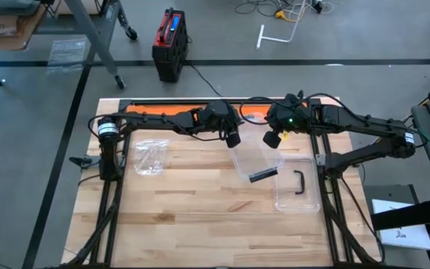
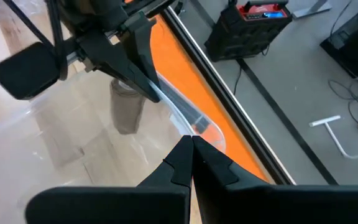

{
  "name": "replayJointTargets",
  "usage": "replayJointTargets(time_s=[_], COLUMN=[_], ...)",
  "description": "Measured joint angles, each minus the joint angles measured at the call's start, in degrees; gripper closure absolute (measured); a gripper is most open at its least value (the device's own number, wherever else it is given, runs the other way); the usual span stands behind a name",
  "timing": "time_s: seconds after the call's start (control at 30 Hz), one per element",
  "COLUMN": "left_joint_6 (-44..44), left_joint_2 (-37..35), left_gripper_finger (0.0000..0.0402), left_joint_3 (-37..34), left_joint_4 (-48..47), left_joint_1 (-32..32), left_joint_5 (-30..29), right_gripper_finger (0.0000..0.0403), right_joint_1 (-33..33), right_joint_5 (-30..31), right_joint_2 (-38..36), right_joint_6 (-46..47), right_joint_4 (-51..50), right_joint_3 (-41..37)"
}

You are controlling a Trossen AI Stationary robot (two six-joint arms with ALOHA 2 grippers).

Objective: Roll bandage
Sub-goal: Put the transparent zip bag into the transparent container

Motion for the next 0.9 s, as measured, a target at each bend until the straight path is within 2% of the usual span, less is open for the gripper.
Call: replayJointTargets(time_s=[0.17, 0.43, 0.9], left_joint_6=[-3.8, -7.0, -3.6], left_joint_2=[0.0, 0.0, 0.0], left_gripper_finger=[0.0401, 0.0389, 0.0258], left_joint_3=[-1.3, -2.0, -2.4], left_joint_4=[-0.1, 2.2, 2.3], left_joint_1=[0.6, 1.4, 1.4], left_joint_5=[0.0, -0.7, -1.1], right_gripper_finger=[0.0401, 0.0401, 0.0401], right_joint_1=[0.0, 0.0, 0.0], right_joint_5=[-3.8, -3.8, -3.8], right_joint_2=[0.0, 0.0, 0.0], right_joint_6=[0.0, -0.5, -0.5], right_joint_4=[0.9, 1.5, 1.7], right_joint_3=[0.0, 0.0, -0.2])
